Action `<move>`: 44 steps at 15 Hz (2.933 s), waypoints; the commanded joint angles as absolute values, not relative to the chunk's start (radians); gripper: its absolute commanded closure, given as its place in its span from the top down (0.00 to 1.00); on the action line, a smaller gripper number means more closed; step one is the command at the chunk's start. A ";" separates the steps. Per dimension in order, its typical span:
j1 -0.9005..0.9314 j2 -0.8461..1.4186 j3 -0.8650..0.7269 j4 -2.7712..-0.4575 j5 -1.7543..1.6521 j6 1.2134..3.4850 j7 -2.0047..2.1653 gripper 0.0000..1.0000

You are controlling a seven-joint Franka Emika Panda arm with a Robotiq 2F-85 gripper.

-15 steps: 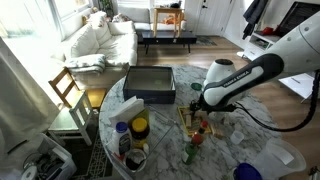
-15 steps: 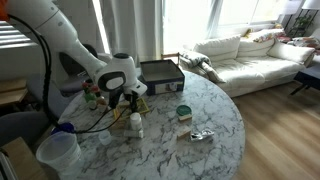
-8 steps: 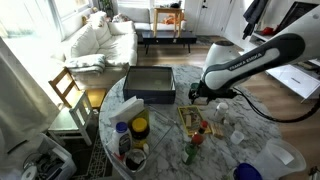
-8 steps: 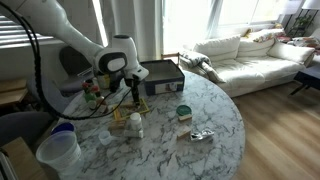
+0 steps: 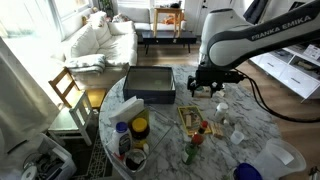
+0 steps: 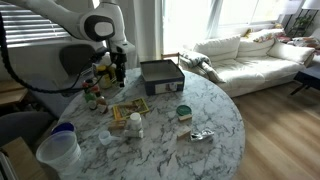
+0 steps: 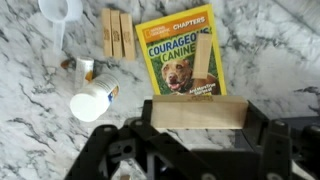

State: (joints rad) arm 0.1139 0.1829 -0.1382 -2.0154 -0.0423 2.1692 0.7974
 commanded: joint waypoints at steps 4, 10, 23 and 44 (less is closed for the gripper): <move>0.102 0.071 -0.037 -2.104 -0.003 2.019 0.916 0.59; 0.097 -0.011 0.013 -2.231 0.085 2.077 0.926 0.59; 0.083 -0.074 0.038 -2.387 0.145 2.306 0.918 0.59; 0.073 -0.094 0.062 -2.428 0.028 2.358 0.928 0.59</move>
State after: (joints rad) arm 0.0868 -0.0668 0.0466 -2.3890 0.0405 2.3357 0.9242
